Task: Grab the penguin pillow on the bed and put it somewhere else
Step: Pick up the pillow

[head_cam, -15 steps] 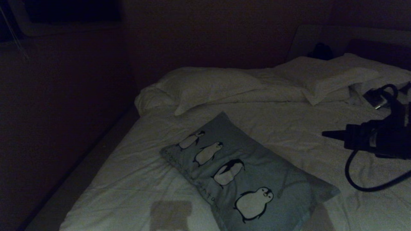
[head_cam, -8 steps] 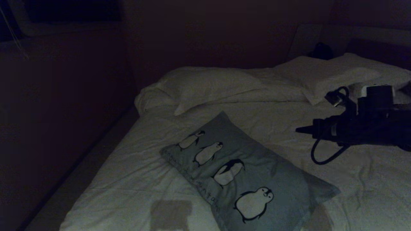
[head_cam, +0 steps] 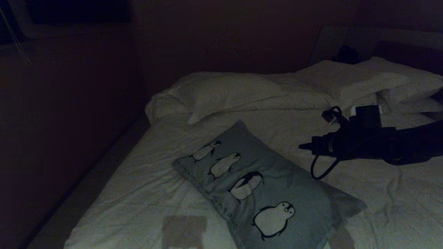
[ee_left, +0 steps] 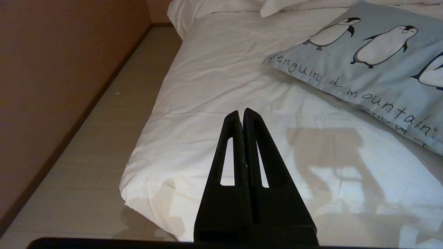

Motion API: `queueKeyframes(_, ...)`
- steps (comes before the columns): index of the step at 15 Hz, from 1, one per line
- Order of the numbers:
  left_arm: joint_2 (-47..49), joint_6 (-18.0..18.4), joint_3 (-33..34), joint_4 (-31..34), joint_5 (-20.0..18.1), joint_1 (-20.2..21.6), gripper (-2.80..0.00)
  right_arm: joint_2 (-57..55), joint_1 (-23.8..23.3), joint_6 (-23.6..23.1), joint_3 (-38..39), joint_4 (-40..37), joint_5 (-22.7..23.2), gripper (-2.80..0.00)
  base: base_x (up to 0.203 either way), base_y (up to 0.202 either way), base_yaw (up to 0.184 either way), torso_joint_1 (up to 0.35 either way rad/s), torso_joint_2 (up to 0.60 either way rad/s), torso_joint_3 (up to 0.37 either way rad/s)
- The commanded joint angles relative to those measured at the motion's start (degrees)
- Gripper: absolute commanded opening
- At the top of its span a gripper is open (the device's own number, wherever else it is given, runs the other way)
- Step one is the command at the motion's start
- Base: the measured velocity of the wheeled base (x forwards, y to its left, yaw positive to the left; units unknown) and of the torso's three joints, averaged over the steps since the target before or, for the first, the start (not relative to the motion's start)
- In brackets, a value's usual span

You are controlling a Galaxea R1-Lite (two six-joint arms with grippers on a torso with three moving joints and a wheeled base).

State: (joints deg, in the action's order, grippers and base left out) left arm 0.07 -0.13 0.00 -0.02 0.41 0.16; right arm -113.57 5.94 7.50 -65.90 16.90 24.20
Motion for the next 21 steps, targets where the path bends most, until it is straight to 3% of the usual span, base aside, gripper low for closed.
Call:
queueKeyframes(1, 0.01, -0.04, 0.00, 0.02, 0.02, 0.02, -2.80, -2.92, 1.00, -0.03, -0.44, 2.08, -0.01, -2.80, 0.000, 0.000, 0.000, 0.000, 0.00, 0.000)
queueKeyframes(2, 0.01, -0.04, 0.00, -0.06, 0.02, 0.02, -2.80, -4.13, 1.17, -0.12, -0.88, 2.70, 0.10, 0.00, 0.000, 0.000, 0.000, 0.000, 0.00, 0.000)
queueKeyframes(10, 0.01, -0.04, 0.00, 0.02, 0.02, 0.02, -2.80, -10.07, 3.27, -3.93, 0.39, 4.00, 0.84, 0.00, 0.000, 0.000, 0.000, 0.000, 0.00, 0.000)
queueKeyframes(14, 0.01, -0.04, 0.00, 0.02, 0.02, 0.02, -2.80, -11.32, 5.11, -4.03, 1.24, 3.53, 4.21, 0.00, 0.000, 0.000, 0.000, 0.000, 0.00, 0.000)
queueKeyframes(21, 0.01, 0.00, 0.00, 0.02, 0.02, 0.02, -2.80, -14.84, 9.81, -4.16, 2.27, 3.49, 4.27, 0.00, 0.000, 0.000, 0.000, 0.000, 0.00, 0.000)
